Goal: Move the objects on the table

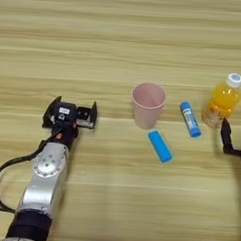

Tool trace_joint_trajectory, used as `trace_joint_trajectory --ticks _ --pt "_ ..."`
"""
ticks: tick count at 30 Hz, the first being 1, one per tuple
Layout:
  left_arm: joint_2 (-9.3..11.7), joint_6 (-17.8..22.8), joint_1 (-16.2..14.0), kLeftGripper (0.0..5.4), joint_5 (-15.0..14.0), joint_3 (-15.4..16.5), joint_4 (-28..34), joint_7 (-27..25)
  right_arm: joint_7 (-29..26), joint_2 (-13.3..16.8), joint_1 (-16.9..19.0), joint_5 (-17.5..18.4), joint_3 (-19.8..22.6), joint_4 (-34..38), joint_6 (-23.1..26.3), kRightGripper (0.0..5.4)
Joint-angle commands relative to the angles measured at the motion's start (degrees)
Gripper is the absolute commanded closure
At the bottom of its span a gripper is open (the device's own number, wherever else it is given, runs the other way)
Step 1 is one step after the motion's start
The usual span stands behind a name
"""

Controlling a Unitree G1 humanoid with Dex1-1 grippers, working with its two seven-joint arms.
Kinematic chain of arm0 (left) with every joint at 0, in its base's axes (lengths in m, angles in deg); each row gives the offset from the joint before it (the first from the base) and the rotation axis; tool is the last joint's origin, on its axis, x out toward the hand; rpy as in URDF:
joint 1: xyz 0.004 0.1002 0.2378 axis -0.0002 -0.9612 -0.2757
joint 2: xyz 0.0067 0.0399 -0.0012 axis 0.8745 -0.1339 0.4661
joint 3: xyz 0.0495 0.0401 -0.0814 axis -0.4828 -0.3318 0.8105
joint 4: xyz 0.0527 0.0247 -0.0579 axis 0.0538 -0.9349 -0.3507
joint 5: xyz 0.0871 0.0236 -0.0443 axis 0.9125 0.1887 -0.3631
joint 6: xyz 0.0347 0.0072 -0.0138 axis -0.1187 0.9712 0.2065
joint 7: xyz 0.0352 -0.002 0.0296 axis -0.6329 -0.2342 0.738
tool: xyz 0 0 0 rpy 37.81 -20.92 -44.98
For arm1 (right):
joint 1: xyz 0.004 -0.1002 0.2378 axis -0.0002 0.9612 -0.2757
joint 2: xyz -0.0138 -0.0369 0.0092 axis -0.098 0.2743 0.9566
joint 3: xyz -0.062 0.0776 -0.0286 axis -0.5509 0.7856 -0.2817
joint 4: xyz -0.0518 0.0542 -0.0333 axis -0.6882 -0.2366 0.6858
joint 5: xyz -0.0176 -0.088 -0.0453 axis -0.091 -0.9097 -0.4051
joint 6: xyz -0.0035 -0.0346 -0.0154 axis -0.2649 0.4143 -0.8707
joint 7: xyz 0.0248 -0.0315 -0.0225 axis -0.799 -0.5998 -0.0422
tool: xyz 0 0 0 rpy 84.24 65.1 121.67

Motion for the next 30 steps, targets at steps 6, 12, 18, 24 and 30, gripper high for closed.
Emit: trace_joint_trajectory --ticks 6,12,18,24,30 --pt "-1.3 -1.6 0.0 0.03 -0.2 0.7 3.2 0.9 -5.8 1.5 4.0 2.0 -3.3 7.1 -0.4 0.00" --pt "-1.3 -1.8 -0.8 0.03 -0.3 0.9 5.3 0.7 -9.3 2.4 6.4 1.6 -7.3 10.6 0.1 0.00" --pt "-1.6 -1.4 -1.2 0.03 -0.2 0.9 6.0 0.9 -12.7 3.8 8.4 1.6 -11.5 13.0 0.5 0.00" --pt "-1.7 -1.1 -1.6 0.03 0.2 0.7 6.7 1.2 -14.3 4.9 9.1 -0.2 -16.0 14.0 1.5 0.00" --pt "-2.1 -0.6 -2.0 0.03 0.6 0.3 7.5 1.6 -15.2 6.0 9.0 -1.2 -18.6 13.7 2.8 0.00"
